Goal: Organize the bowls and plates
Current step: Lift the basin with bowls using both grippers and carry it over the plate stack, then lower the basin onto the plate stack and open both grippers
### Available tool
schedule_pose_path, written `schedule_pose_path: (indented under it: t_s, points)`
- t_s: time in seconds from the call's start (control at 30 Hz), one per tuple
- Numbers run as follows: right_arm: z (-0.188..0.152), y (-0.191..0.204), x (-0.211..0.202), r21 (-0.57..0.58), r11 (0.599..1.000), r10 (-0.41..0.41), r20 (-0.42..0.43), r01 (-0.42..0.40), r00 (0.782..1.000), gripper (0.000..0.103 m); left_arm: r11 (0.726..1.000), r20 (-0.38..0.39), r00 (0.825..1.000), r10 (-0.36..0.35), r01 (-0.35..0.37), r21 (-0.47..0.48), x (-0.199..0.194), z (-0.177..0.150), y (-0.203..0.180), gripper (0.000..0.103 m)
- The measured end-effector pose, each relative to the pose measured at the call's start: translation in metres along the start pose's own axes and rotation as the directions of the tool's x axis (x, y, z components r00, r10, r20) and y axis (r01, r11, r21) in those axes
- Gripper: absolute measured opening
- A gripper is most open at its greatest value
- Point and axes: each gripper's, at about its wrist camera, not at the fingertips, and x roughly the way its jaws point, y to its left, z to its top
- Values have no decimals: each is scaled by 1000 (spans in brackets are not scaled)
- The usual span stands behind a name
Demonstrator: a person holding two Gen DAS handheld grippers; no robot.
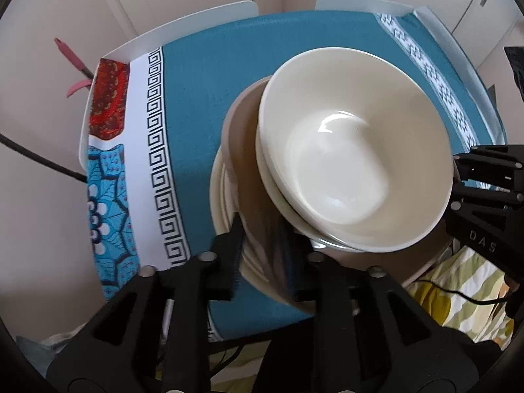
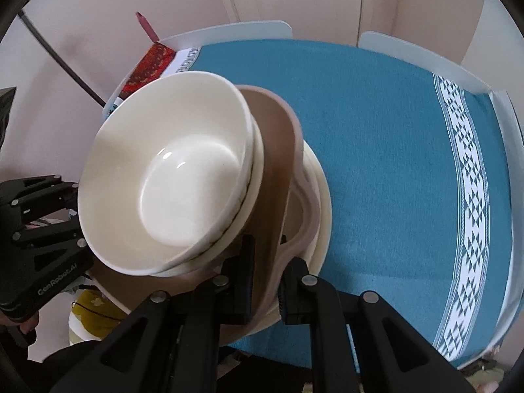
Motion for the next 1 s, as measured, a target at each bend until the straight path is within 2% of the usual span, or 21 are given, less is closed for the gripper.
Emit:
schedule_pose_path:
  t_s: [0.07,0.17,0.47,0.67,0.77,0.83,0.9,0.97,1.0]
  points:
    - [3,-1,-2,27,1000,-2,-21,3,1000,11,1000,-14,1000,27,-27,10,-3,1,2,41]
    - [6,0,-6,32,999,-13,-34,14,999,11,1000,-16,1000,1,-1,6,-9,-1,6,47]
    - [1,0,-31,72,997,-24,-52,28,998,11,999,-25,999,-35,35,2,-25,-16,5,47]
    - [-10,4,-68,82,996,-23,2,23,1000,11,998,33,998,-49,50,-33,-61,-27,2,47]
    - [-18,8,-86,68,998,-11,45,8,999,11,996,103,993,-55,62,-71,-90,-37,-4,47]
    - [-25,9,-104,63,998,-10,95,4,995,11,992,173,983,-59,78,-101,-113,-42,-8,47]
    - [-34,10,-129,68,998,-15,169,3,985,11,990,267,962,-49,83,-118,-142,-49,-13,47]
    - [-41,11,-154,72,997,-33,249,16,968,11,990,361,932,-24,74,-124,-170,-55,-20,47]
    - [-46,12,-170,71,997,-50,294,30,954,11,989,414,910,-14,73,-127,-187,-60,-24,49]
